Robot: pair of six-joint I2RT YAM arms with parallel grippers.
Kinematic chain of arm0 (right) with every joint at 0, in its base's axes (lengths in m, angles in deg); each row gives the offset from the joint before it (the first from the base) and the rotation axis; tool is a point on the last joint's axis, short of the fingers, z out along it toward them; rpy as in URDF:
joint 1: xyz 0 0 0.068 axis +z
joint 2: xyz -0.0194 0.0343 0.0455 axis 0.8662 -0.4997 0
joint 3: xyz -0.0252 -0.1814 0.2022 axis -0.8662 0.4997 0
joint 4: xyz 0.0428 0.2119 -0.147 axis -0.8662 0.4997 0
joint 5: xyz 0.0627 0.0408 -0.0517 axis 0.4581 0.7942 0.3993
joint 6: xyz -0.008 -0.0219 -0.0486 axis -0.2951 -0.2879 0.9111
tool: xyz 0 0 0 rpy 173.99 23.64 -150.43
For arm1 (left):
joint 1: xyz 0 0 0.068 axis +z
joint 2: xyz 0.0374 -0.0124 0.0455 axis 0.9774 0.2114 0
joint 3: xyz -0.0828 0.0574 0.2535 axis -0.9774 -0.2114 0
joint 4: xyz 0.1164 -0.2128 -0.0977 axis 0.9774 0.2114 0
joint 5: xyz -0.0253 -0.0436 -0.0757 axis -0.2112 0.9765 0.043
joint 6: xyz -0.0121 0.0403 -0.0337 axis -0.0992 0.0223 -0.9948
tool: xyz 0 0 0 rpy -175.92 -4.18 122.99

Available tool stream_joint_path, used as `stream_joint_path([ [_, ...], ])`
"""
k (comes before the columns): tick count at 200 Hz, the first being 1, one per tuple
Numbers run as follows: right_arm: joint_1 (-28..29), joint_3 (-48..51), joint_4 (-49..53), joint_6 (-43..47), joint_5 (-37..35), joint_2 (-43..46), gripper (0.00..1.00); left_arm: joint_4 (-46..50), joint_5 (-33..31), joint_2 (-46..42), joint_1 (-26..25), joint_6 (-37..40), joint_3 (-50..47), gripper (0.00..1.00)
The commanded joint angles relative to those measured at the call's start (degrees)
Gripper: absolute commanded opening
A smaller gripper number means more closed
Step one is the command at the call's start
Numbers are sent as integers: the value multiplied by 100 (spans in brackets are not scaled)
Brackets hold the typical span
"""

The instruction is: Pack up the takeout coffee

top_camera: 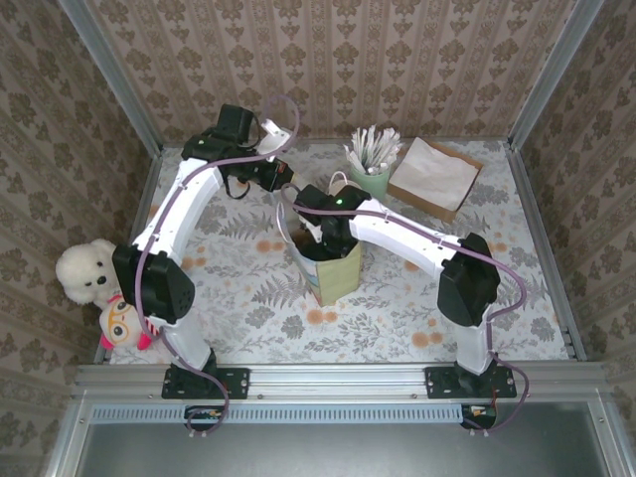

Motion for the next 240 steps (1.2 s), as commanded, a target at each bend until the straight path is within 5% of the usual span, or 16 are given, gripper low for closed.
stream_joint_path([
  [1,117,464,875,-114,238,-29,64,-455,-234,-211,133,-138,-23,0],
  [45,116,268,807,-54,371,-122,64,-490,87,-185,127,-152,-26,0],
  [108,65,-670,755,-124,-633,-658,63,-371,290,-183,-18,-35,-30,0],
  [240,6,-450,807,-28,-1106,-812,63,-273,424,-115,-40,26,12,0],
])
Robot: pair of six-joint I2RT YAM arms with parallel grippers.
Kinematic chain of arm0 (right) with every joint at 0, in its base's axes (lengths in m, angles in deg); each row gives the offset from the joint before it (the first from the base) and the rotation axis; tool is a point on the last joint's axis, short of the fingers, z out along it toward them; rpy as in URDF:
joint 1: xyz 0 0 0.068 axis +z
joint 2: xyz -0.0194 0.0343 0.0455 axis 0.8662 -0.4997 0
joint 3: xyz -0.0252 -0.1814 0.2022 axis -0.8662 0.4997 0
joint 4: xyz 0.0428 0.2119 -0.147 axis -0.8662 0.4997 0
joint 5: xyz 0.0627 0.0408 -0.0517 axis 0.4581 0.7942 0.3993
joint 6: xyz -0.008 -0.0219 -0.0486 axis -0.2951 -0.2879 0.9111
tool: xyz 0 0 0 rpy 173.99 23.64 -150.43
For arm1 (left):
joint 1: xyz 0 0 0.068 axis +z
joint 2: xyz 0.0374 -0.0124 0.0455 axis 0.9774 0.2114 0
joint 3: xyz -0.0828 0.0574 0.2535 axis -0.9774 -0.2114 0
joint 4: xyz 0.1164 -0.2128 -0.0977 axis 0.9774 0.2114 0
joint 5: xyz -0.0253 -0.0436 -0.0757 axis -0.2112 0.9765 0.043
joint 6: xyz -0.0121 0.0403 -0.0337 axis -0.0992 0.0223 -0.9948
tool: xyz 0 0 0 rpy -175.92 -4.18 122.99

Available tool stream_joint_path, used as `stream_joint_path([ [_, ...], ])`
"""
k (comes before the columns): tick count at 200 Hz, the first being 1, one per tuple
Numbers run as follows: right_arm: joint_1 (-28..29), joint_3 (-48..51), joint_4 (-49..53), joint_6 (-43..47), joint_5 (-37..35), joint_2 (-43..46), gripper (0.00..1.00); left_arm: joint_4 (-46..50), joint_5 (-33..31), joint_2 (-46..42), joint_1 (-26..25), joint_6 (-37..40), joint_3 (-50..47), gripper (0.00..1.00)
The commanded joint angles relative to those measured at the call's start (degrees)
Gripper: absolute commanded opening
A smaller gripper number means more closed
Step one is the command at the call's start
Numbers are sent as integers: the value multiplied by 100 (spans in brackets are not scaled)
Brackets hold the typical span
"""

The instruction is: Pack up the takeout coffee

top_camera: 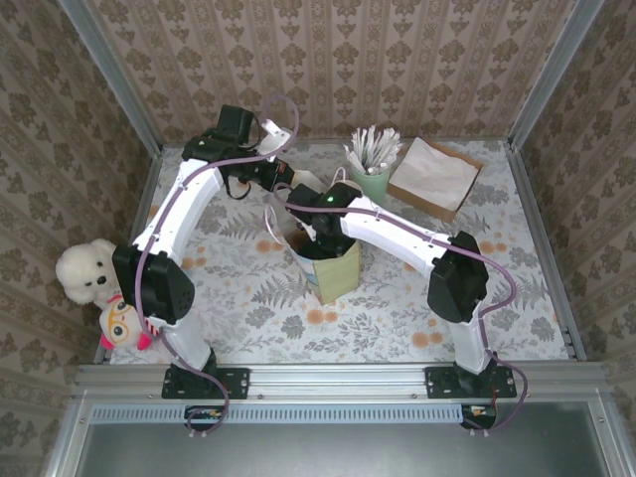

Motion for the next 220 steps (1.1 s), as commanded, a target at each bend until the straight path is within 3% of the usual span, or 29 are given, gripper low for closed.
stream_joint_path([
  [1,-53,210,420,17,-730,-375,63,-186,305,-101,-25,88,65,0],
  [45,-91,-295,279,139,-86,-128,63,-160,383,-58,-41,94,74,0],
  [109,-162,-1413,600,250,-305,-559,63,-25,386,79,-104,134,187,0],
  [220,-151,-180,688,325,-262,-161,63,359,195,233,-30,177,536,0],
])
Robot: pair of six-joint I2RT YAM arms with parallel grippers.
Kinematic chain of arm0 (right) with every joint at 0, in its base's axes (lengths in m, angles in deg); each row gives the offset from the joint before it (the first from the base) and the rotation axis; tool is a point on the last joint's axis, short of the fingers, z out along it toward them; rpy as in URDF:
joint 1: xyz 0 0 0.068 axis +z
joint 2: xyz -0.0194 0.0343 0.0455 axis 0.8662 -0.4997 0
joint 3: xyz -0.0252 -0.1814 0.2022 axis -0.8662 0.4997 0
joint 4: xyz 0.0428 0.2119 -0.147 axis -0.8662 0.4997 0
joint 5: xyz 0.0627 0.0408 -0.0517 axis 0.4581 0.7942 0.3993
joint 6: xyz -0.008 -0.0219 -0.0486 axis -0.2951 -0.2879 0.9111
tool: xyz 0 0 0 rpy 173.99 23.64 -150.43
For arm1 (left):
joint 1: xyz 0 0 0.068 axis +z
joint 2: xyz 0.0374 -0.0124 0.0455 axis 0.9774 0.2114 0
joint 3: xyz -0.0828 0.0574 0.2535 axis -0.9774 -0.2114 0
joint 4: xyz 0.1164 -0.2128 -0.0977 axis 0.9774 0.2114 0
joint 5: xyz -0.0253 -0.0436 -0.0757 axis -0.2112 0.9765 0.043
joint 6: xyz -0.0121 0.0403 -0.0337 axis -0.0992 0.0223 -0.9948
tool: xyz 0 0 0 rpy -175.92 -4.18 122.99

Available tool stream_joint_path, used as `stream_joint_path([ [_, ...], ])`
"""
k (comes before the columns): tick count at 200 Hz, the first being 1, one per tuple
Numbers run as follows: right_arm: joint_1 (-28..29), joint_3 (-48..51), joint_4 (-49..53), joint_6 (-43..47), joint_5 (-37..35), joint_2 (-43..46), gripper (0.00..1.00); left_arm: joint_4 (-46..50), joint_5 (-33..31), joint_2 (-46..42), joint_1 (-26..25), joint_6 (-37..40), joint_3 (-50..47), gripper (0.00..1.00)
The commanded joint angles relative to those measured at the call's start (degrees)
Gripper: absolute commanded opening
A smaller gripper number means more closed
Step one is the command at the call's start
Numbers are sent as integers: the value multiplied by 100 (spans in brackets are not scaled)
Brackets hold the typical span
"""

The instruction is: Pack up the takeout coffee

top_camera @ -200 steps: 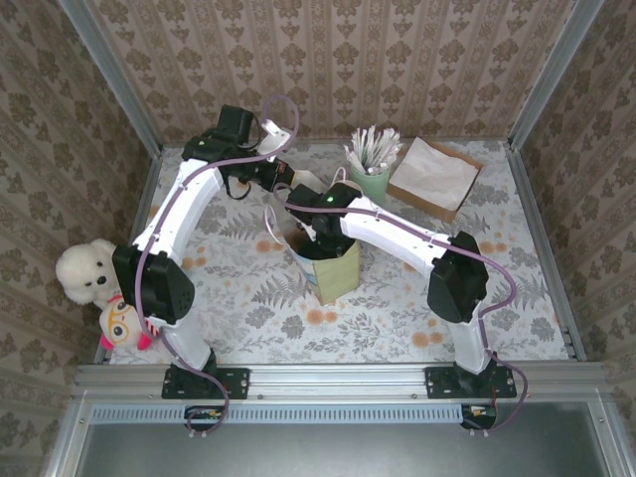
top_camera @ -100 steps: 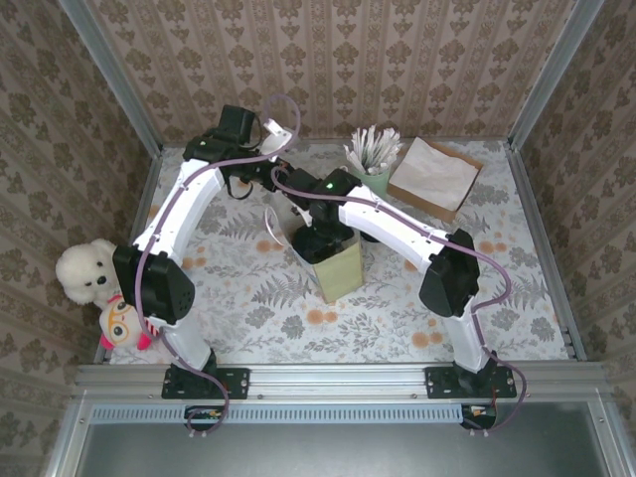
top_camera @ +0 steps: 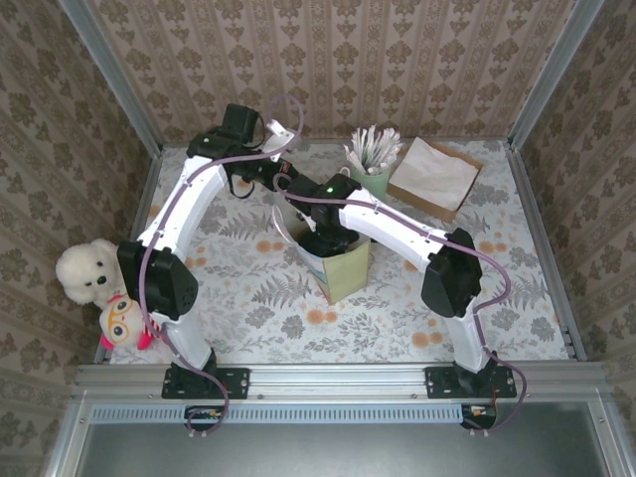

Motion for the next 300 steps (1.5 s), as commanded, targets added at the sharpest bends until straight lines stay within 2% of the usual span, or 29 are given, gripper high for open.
stream_joint_path([
  [1,1,342,465,39,45,87,63,137,58,23,45,116,284,0],
  [55,39,370,422,-51,275,291,63,191,85,59,43,129,341,0],
  [120,96,-118,754,-75,92,224,63,203,140,120,-35,131,359,0],
  [149,92,-26,737,-84,173,256,63,225,140,119,-33,163,367,0],
  [189,91,324,793,-119,-170,180,63,282,117,106,-36,203,368,0],
  [219,91,665,450,-121,-44,139,63,296,149,133,-37,205,376,0],
  [300,90,796,-5,-112,-27,23,63,377,184,174,-49,225,337,0],
])
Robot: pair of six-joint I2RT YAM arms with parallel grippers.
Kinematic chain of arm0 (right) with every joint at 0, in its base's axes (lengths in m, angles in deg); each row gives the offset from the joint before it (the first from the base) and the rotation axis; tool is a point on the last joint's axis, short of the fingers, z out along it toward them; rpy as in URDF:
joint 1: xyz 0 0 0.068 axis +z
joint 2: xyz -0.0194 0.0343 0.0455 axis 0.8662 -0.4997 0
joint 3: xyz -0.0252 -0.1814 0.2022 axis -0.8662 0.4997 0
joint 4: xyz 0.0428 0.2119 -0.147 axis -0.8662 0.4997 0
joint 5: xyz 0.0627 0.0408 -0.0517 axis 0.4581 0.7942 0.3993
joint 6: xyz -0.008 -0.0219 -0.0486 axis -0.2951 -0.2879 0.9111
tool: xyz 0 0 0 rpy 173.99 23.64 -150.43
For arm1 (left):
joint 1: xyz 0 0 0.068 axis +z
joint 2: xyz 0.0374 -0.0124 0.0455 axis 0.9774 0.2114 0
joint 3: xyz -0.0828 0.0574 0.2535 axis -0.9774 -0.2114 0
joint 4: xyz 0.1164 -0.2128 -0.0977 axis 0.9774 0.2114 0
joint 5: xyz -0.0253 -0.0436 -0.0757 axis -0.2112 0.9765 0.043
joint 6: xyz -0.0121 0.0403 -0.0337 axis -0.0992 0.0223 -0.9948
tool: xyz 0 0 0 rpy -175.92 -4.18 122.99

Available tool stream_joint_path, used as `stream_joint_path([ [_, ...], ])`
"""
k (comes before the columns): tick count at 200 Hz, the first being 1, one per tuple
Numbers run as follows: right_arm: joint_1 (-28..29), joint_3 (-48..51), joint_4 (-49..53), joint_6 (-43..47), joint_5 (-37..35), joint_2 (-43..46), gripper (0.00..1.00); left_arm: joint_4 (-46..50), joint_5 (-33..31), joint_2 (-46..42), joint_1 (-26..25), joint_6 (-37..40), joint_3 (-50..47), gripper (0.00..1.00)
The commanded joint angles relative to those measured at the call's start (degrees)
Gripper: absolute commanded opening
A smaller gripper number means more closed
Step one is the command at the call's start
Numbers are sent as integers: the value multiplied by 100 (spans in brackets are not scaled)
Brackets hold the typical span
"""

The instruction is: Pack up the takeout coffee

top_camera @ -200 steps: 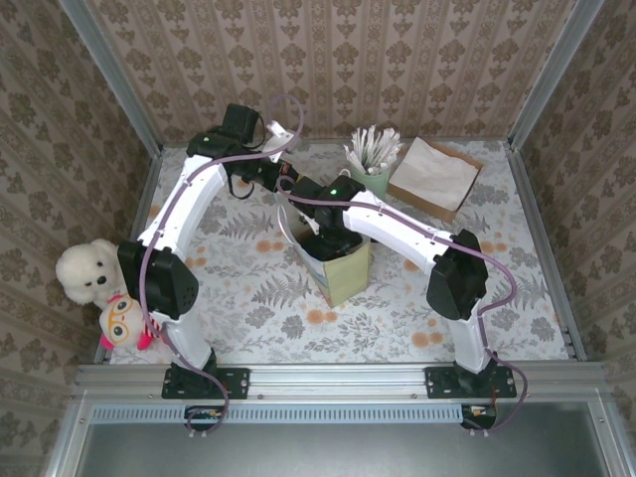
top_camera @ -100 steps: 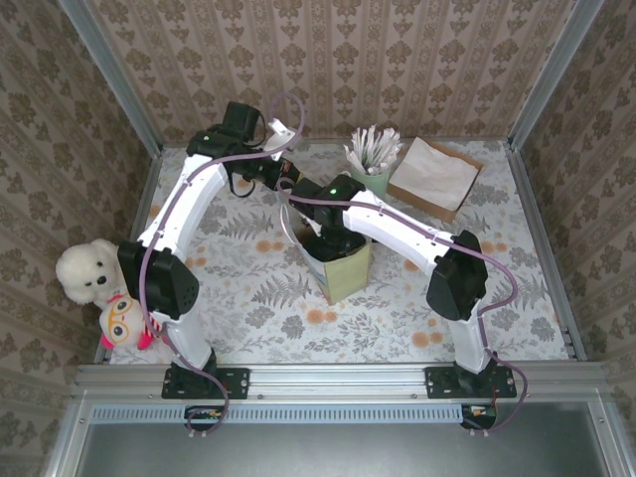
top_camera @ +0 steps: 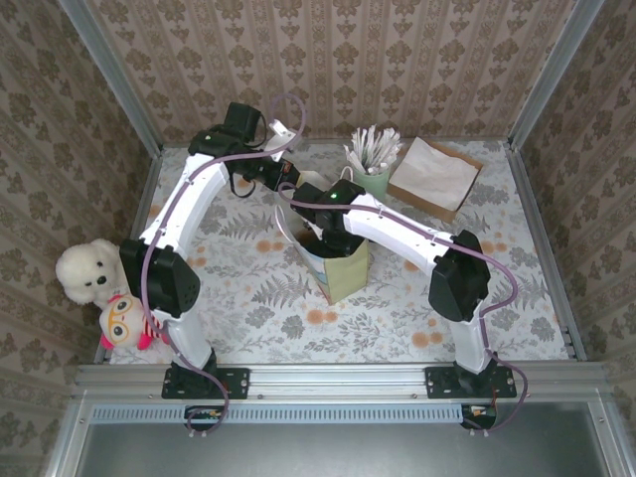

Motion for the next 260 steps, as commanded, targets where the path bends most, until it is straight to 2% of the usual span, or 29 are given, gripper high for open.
stream_joint_path([
  [1,36,267,-97,-74,-64,-255,63,163,140,49,-5,136,135,0],
  [92,24,294,-222,-48,-89,-261,63,149,153,56,-6,140,94,0],
  [211,19,171,419,-275,-472,-304,63,190,105,81,-8,173,117,0],
  [260,27,127,579,-171,-424,-391,63,190,93,91,-4,172,136,0],
])
